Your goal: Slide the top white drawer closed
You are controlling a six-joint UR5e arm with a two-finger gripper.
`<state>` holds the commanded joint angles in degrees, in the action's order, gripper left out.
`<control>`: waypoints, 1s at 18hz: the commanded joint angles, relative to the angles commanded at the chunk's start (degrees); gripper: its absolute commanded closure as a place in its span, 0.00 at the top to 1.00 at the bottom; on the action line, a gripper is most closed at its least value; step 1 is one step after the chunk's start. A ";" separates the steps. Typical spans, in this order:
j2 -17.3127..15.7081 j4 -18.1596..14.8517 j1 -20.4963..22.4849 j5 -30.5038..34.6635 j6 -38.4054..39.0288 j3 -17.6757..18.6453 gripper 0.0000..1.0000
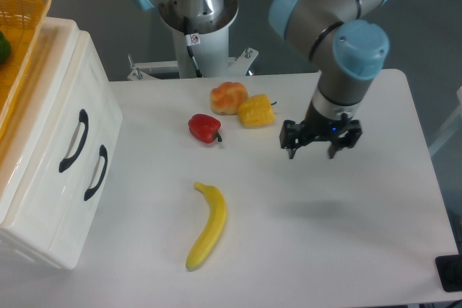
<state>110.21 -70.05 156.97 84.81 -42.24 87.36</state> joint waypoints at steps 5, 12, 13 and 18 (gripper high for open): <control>2.89 5.96 1.06 3.08 -8.20 -0.61 1.00; 5.71 6.68 0.97 4.57 -28.10 -2.11 1.00; 5.80 6.68 0.97 4.40 -32.51 -2.11 1.00; 7.30 6.77 1.49 4.75 -37.99 -2.02 1.00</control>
<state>117.51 -63.28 158.46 89.56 -80.24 85.34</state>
